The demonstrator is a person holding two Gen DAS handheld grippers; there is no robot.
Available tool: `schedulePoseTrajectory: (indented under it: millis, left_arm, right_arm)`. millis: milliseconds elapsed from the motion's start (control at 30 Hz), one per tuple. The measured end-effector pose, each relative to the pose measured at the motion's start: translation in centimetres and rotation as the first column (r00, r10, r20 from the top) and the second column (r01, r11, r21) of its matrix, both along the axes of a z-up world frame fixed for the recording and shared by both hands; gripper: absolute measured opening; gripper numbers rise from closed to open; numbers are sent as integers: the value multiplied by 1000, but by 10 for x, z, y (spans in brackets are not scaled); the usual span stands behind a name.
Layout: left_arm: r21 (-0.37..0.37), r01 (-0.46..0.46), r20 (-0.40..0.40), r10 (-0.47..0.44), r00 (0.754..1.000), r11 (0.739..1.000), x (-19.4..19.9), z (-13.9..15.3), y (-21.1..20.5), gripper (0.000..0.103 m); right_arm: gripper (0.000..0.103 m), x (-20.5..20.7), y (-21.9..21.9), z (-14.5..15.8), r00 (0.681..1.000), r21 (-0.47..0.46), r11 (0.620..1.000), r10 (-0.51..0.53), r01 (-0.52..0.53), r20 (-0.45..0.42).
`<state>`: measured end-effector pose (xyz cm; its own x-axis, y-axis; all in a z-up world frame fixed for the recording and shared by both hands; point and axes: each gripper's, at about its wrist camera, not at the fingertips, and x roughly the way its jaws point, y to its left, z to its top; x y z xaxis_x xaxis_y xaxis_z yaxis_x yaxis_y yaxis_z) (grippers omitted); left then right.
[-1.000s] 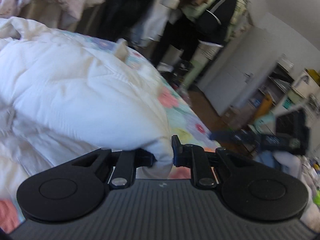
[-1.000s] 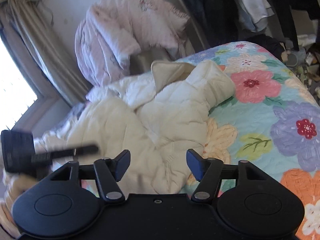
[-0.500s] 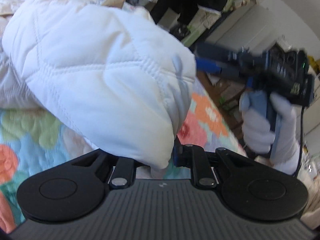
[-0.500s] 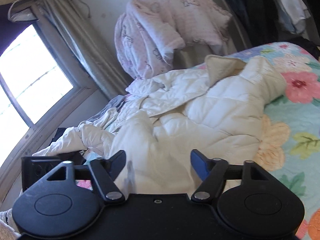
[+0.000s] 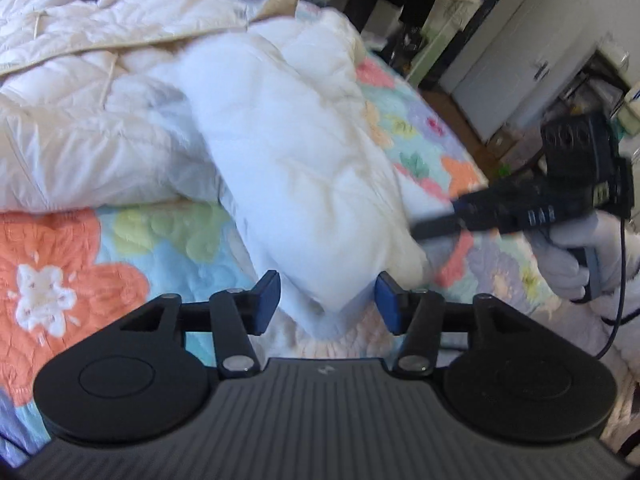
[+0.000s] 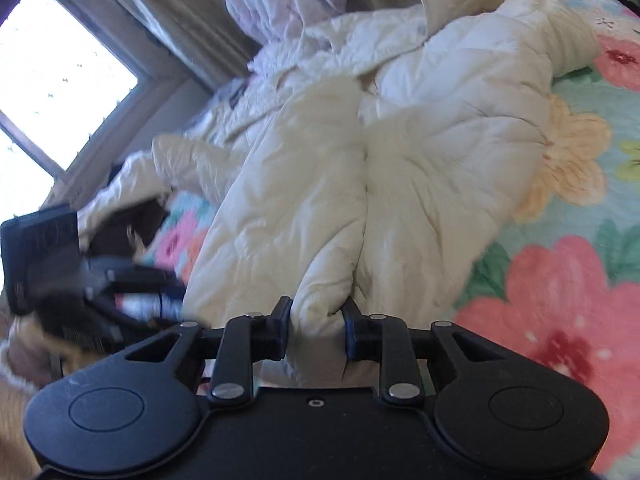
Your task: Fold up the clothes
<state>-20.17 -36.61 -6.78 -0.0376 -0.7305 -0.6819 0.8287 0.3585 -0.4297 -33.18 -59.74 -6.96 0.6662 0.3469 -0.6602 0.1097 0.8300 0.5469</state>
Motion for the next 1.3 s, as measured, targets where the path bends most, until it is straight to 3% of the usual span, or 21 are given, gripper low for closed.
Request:
schedulePoseTrajectory:
  millis: [133,200,267,400,533,667,767,867,933,1000,1100,1200,1300]
  left_arm:
    - [-48,-61,68,64,996,997,10,-2,-27,53]
    - [-29,-63,105,66,992,998,7,-11,-47,48]
    - [-25,1,141,3,990,1000,-3,-12,-61,32]
    - [-55,147,201,-133,970,988,-25,-1,-72,24]
    - [-80,190,147,-177,973,979,-32,-1,-74,24]
    - [-91,211,38,-208,977,973,-35,-17,-86,25]
    - [-101,219,-52,-225,973,971,-38,-30,-97,25]
    - [-79,209,-23,-211,977,975,-42,-27,-96,26]
    - [-66,172,17,-171,985,983,-35,-17,-83,28]
    - [-53,102,53,-99,994,993,-24,-7,-62,39]
    - [-22,-61,152,63,986,998,2,7,-22,45]
    - [-30,-266,234,265,935,964,35,16,22,52]
    - [-72,-426,259,430,865,902,69,24,59,55]
  right_arm:
    - [28,-15,2,-7,998,-33,999,22,-24,-63]
    - [28,-16,5,-16,998,29,999,-32,33,-59]
    - [28,-17,15,-23,997,55,996,-61,64,-54]
    - [28,-30,31,-17,994,-11,998,-63,62,-90]
    - [32,-52,20,13,979,-17,987,-163,162,-121]
    - [37,-65,23,61,961,-109,955,-276,274,0]
    - [40,-50,22,80,957,-94,954,-276,285,93]
    - [40,-15,19,74,963,-128,957,-246,259,111]
    - [40,4,7,52,966,-116,960,-250,256,63]
    - [39,19,-6,23,966,-99,961,-259,258,5]
    - [37,28,-11,-5,961,-158,956,-264,248,-85]
    - [38,32,-8,-13,954,-227,946,-266,232,-134]
    - [42,39,3,14,965,-253,941,-252,226,-75]
